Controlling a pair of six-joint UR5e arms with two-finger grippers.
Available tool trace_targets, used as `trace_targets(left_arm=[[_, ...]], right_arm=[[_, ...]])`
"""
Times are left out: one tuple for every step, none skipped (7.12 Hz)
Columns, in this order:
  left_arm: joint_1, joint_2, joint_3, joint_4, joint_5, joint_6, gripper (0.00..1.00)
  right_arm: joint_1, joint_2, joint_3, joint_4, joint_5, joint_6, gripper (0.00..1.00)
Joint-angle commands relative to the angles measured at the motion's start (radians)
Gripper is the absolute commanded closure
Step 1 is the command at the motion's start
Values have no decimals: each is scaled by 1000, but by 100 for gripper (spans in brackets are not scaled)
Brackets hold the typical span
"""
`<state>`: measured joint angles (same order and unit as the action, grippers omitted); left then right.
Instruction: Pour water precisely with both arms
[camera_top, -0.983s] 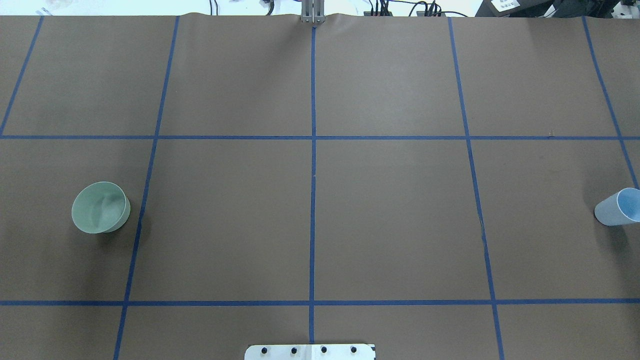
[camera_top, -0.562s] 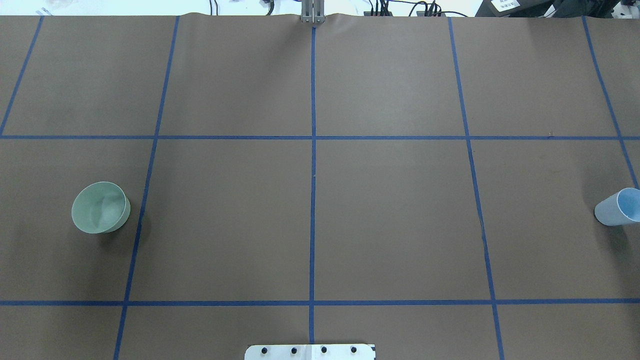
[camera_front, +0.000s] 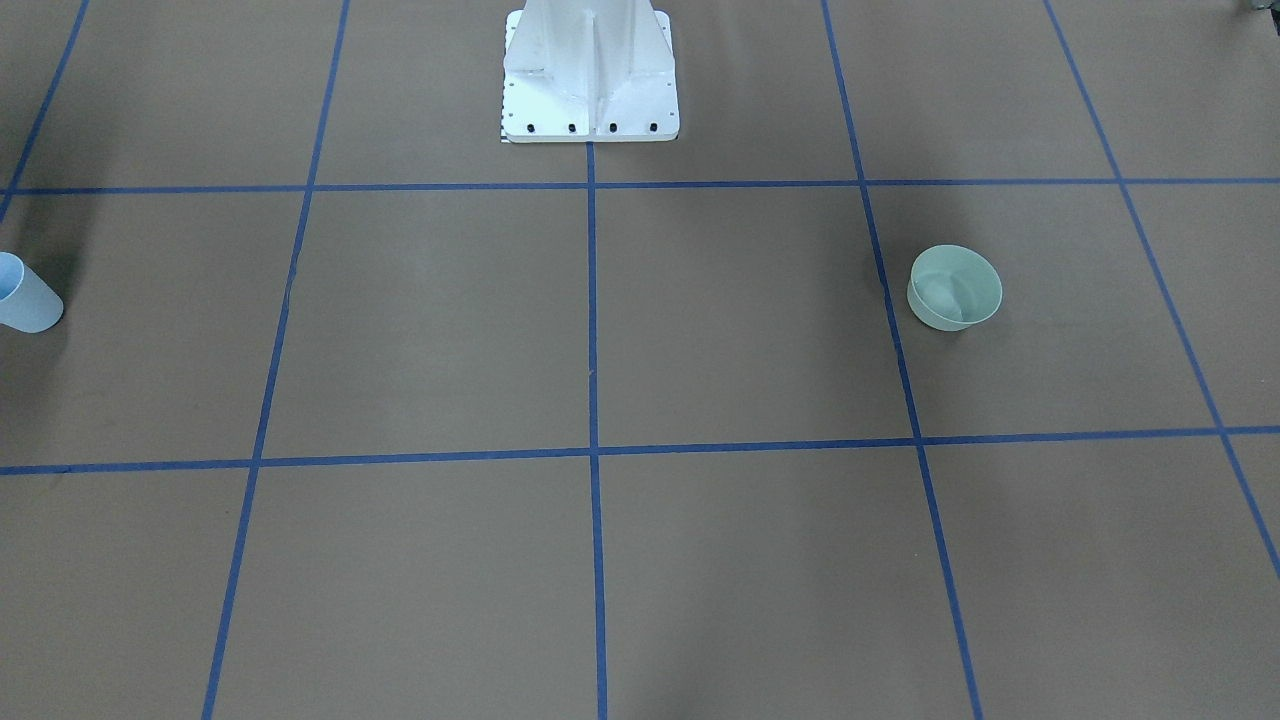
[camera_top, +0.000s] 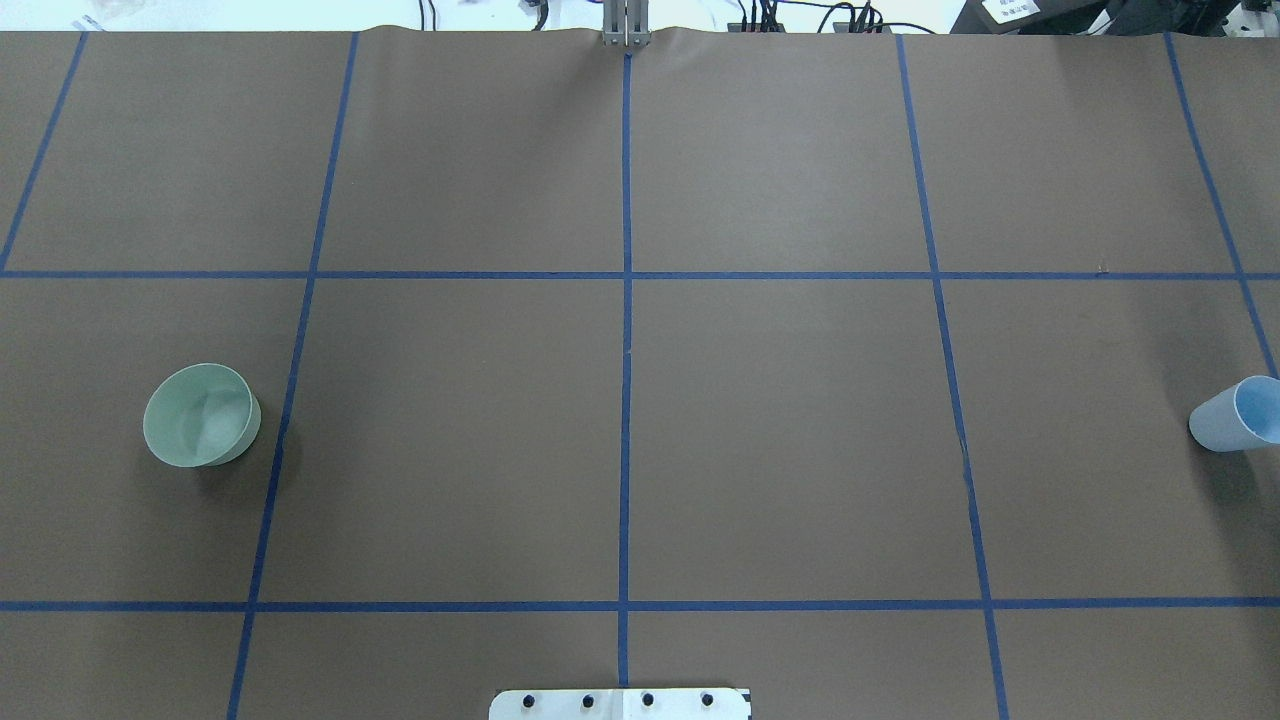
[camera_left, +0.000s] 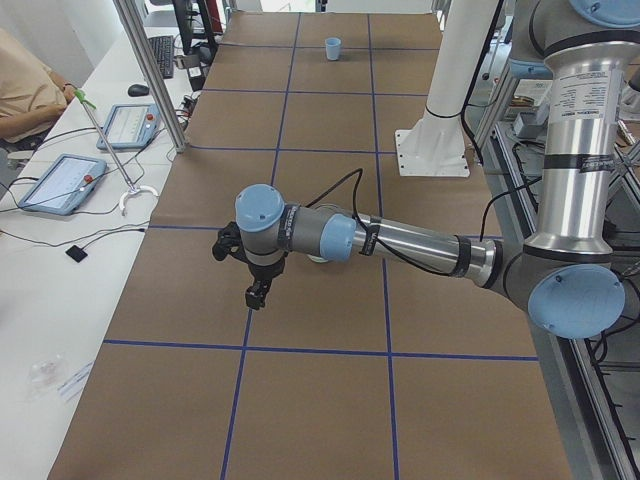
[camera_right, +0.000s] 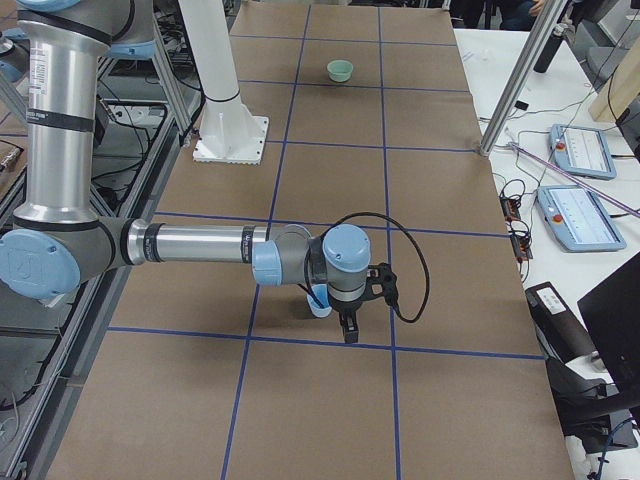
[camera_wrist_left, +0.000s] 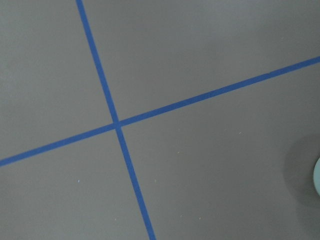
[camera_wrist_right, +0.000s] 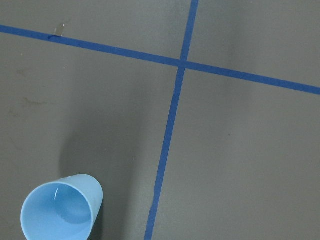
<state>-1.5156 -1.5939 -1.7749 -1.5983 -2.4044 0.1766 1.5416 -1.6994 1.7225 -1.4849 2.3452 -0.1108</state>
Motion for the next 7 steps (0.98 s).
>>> trace_targets(left_arm=[[2,-15,8,-107,-9,-8,0],[2,-24,-9,-111,-10,-122,0],[8,-26,-18,-171,-9,-172,0],[40,-8,-5,-265,-10,-181,0],[128,-6,-3,-264,-6,-236,0],[182,0,-3,-293,5,-435,0],[243,29,-3,-371,34,-519,0]], right_arm=[[0,7,9,0,0,5,0],[0,6,9,32,14,8,0],[0,-8,3,120,10,8,0],[0,-8,-13,141,13,25,0],[0,-6,-21,143,10,40,0],[0,-8,-21,144,9,42,0],[0,-8,-21,144,9,42,0]])
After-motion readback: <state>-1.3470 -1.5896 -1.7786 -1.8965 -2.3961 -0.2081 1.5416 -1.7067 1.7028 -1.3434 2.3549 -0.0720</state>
